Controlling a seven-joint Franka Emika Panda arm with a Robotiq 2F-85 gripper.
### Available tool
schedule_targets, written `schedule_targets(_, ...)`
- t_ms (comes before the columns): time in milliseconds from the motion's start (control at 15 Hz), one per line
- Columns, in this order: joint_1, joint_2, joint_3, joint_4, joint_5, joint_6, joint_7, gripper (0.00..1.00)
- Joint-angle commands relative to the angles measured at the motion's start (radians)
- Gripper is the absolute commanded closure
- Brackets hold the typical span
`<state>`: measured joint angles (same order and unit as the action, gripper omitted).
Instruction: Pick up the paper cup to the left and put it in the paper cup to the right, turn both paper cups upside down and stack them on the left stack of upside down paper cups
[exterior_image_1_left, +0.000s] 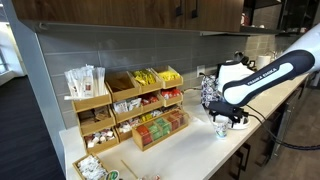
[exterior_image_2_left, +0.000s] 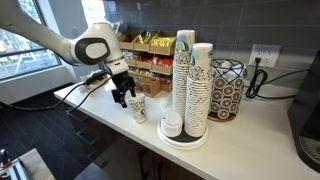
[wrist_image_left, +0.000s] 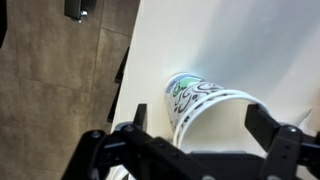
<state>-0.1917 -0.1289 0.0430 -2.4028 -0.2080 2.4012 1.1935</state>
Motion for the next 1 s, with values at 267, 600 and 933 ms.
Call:
schedule_targets(267, 0.077, 0.065, -0.021, 0.065, 0.046, -0.017, -0.022, 0.00)
schedule_targets(600, 0.106, 0.083, -0.019, 0.078, 0.042, -0.017, -0.028, 0.00)
schedule_targets(933, 0.121, 0.100, -0.022, 0.087, 0.045, -0.016, -0.023, 0.00)
